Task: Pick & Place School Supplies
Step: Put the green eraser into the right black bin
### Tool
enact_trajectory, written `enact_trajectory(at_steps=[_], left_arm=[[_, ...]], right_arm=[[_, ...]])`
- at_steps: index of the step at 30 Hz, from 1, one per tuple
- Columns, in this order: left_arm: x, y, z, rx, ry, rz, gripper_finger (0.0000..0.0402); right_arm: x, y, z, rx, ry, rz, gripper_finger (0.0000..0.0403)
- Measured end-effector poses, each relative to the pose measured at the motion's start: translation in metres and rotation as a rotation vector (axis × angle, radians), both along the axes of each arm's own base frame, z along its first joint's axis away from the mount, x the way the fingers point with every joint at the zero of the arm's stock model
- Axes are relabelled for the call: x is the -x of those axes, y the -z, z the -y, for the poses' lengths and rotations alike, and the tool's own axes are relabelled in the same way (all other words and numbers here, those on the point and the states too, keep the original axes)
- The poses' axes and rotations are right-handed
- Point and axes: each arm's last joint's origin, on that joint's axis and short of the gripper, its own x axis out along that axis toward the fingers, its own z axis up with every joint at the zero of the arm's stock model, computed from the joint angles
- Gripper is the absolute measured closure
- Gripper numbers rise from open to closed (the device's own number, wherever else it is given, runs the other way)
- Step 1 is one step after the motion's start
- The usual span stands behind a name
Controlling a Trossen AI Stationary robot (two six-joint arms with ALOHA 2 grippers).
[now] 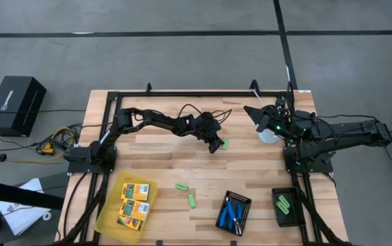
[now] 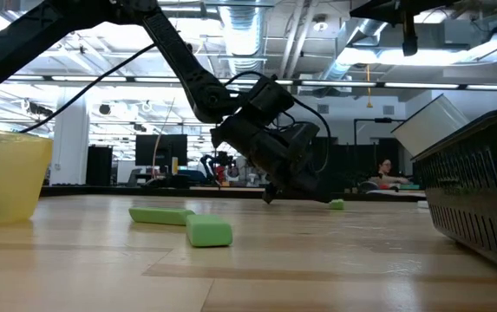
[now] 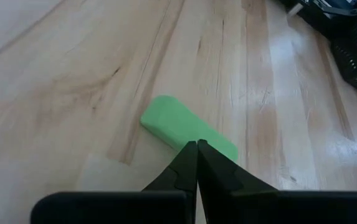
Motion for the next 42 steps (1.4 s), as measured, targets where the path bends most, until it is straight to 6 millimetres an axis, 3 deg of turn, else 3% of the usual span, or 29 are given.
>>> enact_trajectory(at_steps=[42], left_arm=[[0.0094,0.0061,-0.0031,-0.013,-0.008,-0.078,0.0402]], right_arm=[[-0.0016,0.0012,-0.0027,0.014,-0.107,-0.018,0.0403]])
